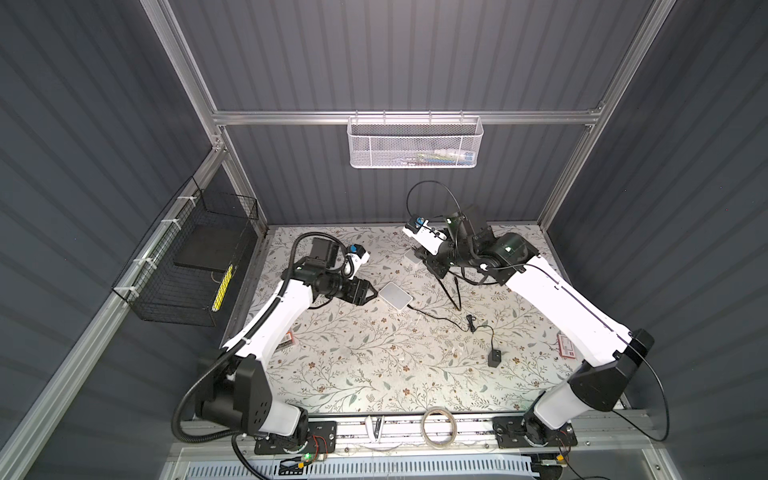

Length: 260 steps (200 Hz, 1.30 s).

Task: Insert the plug into the switch port

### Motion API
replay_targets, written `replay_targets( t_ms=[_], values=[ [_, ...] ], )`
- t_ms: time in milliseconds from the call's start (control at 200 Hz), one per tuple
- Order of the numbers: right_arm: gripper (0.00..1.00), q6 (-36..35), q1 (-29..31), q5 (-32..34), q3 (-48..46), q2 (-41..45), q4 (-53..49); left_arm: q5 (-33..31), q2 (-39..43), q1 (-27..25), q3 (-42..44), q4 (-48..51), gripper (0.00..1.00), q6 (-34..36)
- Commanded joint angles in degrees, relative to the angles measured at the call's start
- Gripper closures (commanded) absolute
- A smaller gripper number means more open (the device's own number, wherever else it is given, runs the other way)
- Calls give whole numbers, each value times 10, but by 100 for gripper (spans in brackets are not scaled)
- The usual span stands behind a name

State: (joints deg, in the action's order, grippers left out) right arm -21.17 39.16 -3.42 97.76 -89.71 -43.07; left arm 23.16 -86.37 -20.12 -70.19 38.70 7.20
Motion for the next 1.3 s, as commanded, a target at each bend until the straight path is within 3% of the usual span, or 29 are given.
replay_targets(
  t_ms=[0, 130, 145, 170, 445, 615, 905, 1296],
  values=[
    [100, 0, -11, -13, -55, 30, 35, -121, -40, -35, -34, 22, 25, 69],
    [100, 11, -28, -33, -99, 53, 63, -148, -71, -53, -63, 19, 17, 151],
    [100, 13, -30, -35, -106, 58, 66, -149, -74, -56, -68, 21, 3, 161],
    [100, 16, -33, -40, -116, 65, 74, -150, -78, -61, -71, 19, 0, 180],
    [100, 51, -76, -95, -217, 122, 147, -192, -166, -99, -144, 33, 0, 361],
    [100, 66, -87, -113, -263, 142, 170, -167, -217, -108, -174, 58, 0, 467],
    [100, 84, -107, -149, -313, 161, 201, -171, -291, -126, -212, 16, 0, 541],
    [100, 100, -123, -186, -328, 154, 204, -174, -371, -127, -299, 77, 0, 594]
  ],
)
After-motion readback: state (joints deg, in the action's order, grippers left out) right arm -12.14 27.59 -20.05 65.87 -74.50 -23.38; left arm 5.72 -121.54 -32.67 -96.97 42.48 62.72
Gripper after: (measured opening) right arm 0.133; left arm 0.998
